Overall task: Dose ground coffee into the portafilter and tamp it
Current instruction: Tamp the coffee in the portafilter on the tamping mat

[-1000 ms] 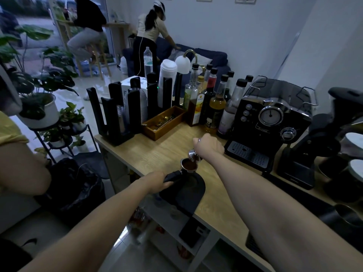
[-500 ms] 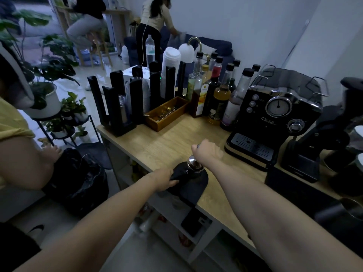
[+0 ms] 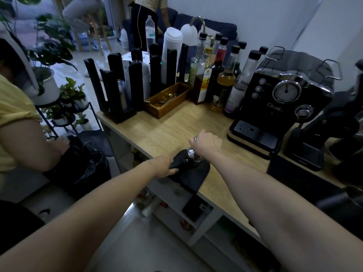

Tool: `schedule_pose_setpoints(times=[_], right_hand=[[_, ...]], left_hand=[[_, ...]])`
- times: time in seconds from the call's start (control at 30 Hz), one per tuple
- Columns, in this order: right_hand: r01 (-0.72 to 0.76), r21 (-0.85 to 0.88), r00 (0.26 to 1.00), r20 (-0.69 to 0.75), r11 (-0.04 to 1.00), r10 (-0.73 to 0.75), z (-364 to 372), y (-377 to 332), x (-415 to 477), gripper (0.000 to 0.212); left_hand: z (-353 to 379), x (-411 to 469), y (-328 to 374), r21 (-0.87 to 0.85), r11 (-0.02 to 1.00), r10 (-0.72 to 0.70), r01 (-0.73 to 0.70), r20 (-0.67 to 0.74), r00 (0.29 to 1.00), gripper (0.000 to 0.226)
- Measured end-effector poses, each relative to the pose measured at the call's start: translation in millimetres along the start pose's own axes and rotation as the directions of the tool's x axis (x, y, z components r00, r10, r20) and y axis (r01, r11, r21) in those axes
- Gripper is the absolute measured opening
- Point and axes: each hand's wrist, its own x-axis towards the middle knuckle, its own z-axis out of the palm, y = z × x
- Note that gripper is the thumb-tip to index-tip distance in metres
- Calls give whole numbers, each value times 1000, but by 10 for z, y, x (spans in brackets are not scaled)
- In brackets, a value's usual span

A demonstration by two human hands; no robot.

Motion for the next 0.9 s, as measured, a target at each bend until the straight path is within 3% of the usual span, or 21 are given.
schedule_pose_setpoints(times=[0.23,0.47,0.77,0.9], right_hand=[[28,-3,999,37,1000,-28,37,56,82,44],[66,-7,995,-80,998,-66,131,105,85,40],[-41,-24,992,-124,999,37,233,-28,143,43],[46,7,990,-136,999,-45,232,64,96,41]], left_hand=[[-6,-2,-17,6,1000,14,-14,1,1000,47],[41,18,-52,26,999,27,-26,-20,999,48],[60,36,-68,97,994,42,-41,-3,999,44],[45,36,-75,74,997,30,-30,-7,1000,47]])
